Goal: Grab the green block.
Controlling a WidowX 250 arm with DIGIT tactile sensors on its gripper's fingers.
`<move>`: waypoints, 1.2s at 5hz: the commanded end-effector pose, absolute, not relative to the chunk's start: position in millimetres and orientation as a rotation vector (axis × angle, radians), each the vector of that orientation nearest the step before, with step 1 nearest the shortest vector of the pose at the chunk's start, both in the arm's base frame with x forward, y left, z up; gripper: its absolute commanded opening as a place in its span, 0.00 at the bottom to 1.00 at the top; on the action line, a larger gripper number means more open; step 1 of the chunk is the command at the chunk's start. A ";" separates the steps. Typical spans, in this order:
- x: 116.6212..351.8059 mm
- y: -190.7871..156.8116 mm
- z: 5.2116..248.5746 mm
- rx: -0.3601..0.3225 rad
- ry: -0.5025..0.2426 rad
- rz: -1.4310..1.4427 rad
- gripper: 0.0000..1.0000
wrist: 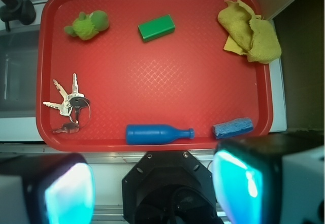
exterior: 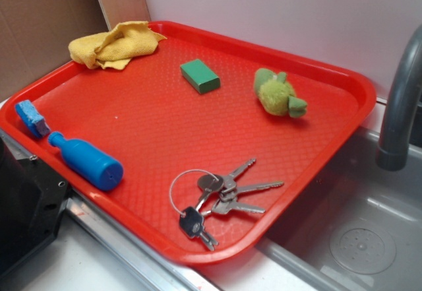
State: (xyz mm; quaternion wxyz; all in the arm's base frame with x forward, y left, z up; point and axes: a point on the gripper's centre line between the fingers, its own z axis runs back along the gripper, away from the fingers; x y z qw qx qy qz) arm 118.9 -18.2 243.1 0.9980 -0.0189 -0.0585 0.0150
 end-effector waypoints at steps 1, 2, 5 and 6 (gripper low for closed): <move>118.9 -18.2 243.1 -0.038 -0.117 0.030 1.00; 168.9 -13.4 193.1 -0.056 -0.143 0.281 1.00; 270.1 -10.7 130.5 -0.131 -0.197 0.684 1.00; 270.1 -10.7 130.5 -0.131 -0.197 0.684 1.00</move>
